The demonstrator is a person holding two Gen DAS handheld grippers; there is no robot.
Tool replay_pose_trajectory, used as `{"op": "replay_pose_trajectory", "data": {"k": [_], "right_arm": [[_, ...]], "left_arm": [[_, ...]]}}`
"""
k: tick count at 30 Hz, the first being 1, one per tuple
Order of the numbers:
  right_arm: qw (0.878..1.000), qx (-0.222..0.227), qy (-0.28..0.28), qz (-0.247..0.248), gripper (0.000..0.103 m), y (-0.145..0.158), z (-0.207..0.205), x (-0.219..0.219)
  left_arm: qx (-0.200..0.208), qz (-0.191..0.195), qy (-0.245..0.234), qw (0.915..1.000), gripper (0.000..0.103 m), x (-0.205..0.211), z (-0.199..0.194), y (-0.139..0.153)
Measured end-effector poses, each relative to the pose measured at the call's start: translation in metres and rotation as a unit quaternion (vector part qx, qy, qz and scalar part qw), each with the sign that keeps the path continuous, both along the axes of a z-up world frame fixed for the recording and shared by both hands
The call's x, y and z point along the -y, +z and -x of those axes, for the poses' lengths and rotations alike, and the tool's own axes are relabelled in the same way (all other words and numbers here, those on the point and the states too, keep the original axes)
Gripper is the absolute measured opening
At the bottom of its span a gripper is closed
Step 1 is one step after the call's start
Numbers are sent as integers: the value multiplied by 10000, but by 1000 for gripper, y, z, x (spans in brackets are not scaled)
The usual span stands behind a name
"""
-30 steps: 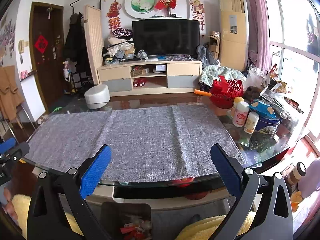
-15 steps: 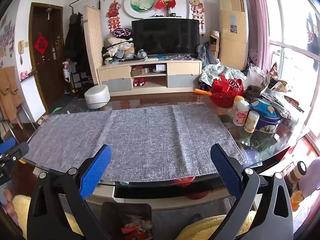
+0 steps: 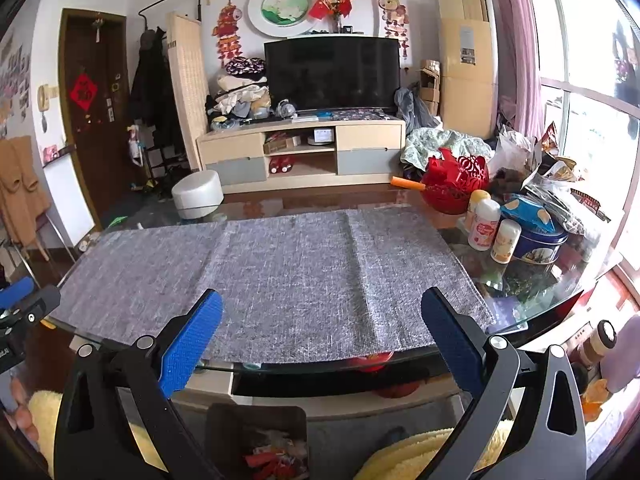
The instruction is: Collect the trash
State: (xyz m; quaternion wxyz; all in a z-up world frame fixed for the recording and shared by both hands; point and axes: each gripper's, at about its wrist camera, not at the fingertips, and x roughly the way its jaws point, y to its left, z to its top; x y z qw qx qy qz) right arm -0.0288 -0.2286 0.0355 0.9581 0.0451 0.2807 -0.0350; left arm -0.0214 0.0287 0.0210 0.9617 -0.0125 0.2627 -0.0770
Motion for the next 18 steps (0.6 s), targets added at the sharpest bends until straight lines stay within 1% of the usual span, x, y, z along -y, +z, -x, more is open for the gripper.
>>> {"op": "replay_pose_trajectory", "data": {"k": [18], "right_arm": [[10000, -11, 18, -32, 100, 0, 0, -2]], "left_arm": [[26, -2, -5, 10000, 95, -2, 1, 2]]}}
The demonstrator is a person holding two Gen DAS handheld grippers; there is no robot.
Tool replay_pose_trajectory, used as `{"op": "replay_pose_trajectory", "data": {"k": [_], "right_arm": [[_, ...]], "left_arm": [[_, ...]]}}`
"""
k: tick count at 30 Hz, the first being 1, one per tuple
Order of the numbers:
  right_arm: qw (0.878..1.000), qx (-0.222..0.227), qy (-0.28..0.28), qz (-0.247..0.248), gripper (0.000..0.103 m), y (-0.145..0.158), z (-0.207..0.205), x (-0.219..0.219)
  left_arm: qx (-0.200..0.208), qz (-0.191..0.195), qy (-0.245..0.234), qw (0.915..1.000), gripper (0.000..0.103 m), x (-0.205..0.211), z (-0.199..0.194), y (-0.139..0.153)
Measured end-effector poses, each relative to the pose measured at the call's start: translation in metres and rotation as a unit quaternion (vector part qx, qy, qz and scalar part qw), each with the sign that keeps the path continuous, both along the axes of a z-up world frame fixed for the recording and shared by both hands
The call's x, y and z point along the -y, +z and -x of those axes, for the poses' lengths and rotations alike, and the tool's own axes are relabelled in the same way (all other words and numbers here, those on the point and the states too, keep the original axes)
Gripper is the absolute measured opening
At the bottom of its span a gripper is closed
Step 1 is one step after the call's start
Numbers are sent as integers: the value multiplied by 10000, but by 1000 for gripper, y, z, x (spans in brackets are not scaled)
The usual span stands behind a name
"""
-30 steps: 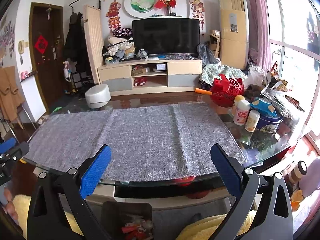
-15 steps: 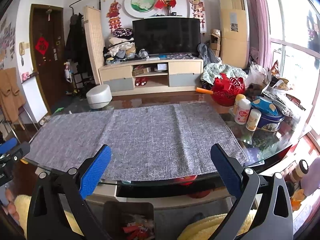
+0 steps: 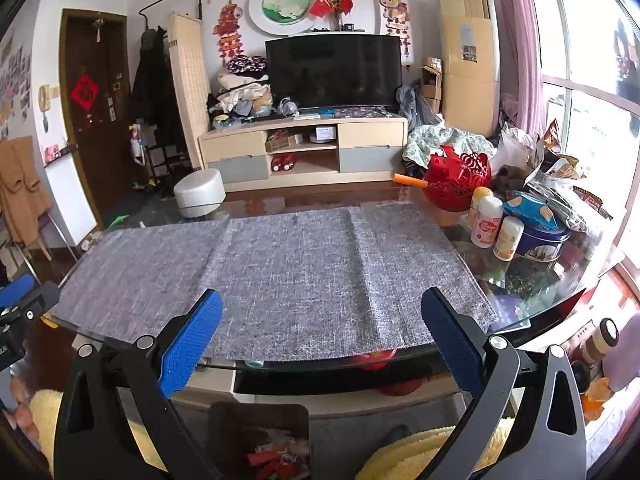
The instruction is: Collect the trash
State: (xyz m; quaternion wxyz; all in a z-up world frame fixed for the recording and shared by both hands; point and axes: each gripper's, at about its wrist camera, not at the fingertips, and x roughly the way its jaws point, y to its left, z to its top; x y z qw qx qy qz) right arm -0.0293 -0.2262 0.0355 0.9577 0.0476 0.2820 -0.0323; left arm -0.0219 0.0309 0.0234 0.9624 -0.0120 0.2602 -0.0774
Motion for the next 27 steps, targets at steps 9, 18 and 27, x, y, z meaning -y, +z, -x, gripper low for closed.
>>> {"op": "replay_pose_trajectory", "data": {"k": [9, 18, 27], "right_arm": [[10000, 2, -3, -9, 100, 0, 0, 0], [10000, 14, -24, -25, 100, 0, 1, -1], [10000, -36, -44, -21, 100, -2, 1, -3]], "left_arm": [[12, 2, 7, 10000, 95, -2, 0, 4], [37, 9, 23, 10000, 95, -4, 1, 7], [66, -149, 144, 9998, 95, 0, 0, 13]]}}
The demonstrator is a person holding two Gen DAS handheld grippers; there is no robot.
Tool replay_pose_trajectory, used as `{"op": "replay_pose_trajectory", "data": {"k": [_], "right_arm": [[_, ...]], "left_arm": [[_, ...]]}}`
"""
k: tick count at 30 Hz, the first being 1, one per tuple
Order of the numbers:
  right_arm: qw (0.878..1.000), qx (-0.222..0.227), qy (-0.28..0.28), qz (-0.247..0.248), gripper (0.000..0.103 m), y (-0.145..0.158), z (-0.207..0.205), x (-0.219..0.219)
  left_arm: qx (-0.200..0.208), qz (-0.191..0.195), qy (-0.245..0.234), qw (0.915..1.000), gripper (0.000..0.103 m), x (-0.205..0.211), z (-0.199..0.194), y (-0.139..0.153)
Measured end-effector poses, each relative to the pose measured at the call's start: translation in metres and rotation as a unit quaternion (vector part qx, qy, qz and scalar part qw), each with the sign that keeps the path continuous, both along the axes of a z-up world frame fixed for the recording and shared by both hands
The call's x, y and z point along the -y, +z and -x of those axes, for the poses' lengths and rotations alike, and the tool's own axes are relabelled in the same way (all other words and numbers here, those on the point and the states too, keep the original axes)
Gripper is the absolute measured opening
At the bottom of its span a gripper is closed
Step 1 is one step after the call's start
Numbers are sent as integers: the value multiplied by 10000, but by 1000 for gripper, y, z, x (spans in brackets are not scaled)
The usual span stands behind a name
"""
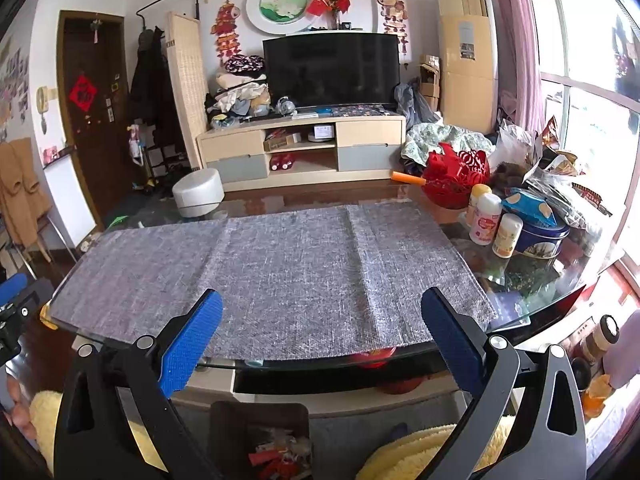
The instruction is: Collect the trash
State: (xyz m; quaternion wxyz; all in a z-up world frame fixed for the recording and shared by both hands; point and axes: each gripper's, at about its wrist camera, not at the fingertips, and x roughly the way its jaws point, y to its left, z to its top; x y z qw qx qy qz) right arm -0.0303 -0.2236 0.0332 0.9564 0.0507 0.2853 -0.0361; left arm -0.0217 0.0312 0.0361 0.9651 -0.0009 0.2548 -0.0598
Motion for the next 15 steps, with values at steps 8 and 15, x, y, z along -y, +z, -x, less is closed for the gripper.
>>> {"op": "replay_pose_trajectory", "data": {"k": [8, 15], "right_arm": [[10000, -11, -40, -8, 100, -3, 0, 2], [10000, -91, -25, -11, 100, -6, -4, 3]], "left_arm": [[-115, 233, -72, 9996, 95, -4, -4, -3], [-67, 285, -74, 9995, 95, -8, -4, -5]]}}
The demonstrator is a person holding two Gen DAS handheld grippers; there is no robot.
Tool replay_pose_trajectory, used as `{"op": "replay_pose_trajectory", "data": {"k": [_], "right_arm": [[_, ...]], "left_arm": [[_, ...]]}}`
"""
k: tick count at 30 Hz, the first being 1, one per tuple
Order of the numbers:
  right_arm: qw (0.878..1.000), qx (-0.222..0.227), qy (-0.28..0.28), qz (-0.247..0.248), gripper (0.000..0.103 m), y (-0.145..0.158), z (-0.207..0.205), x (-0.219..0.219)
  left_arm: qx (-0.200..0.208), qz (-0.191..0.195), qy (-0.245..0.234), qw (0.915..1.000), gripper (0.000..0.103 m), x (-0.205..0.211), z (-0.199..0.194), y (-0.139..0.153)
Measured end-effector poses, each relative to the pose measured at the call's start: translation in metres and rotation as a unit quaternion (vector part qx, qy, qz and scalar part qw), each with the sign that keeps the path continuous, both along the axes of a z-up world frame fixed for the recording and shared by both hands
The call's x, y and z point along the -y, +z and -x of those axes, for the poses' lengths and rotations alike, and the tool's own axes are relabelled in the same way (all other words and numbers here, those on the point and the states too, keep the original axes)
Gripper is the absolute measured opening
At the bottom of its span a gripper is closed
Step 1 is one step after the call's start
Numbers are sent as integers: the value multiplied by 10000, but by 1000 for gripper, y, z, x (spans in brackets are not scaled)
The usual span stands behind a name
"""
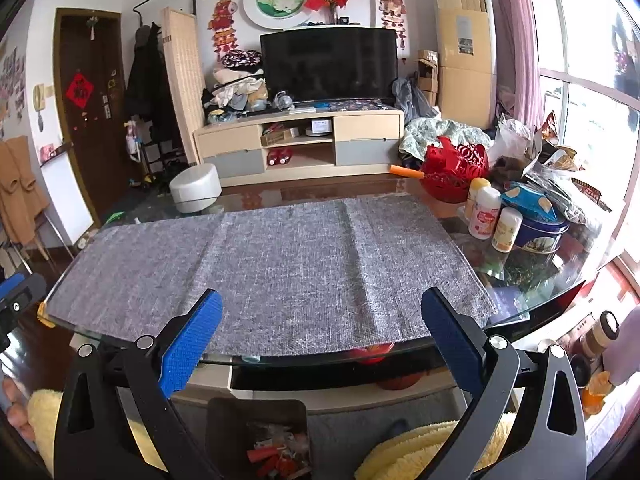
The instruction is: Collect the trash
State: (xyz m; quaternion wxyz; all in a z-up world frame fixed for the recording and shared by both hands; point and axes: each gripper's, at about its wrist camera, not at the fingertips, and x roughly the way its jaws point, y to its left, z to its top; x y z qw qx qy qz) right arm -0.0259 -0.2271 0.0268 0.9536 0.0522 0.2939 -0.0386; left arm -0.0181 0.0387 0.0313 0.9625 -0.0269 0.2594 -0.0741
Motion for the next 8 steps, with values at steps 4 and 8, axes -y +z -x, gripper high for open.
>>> {"op": "replay_pose_trajectory", "data": {"k": [4, 8], "right_arm": [[10000, 5, -1, 6, 100, 0, 0, 1], [10000, -19, -17, 19, 100, 0, -1, 2]], "left_arm": [[-57, 36, -30, 10000, 95, -1, -2, -1], [-56, -56, -4, 10000, 95, 1, -3, -3]]}}
